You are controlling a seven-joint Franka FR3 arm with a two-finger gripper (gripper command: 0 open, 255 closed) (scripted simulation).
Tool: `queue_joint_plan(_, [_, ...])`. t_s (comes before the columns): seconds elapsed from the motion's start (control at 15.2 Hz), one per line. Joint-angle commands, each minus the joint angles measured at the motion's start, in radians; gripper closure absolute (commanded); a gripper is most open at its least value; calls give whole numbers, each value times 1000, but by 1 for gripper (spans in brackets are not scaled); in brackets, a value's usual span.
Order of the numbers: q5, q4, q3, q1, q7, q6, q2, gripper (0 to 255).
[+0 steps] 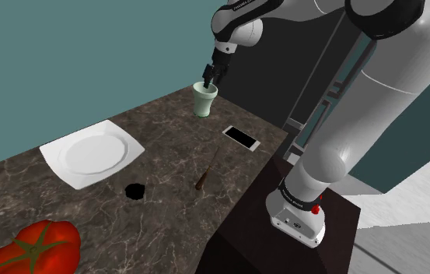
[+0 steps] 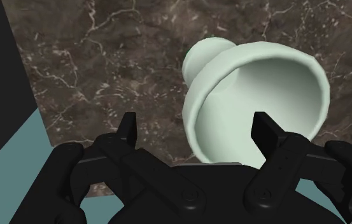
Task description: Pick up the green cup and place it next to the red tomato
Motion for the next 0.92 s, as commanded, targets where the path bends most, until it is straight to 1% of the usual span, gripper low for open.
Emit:
queue_joint_plan(0.0, [7,-11,1,1,-6,24,14,0])
queue_joint_plan(0.53, [10,-14,1,1,-8,32,19,0])
queue_joint_plan(0.59, [10,-14,1,1,-8,32,19,255])
queue_joint_plan(0.86, [10,-14,1,1,-8,32,19,255])
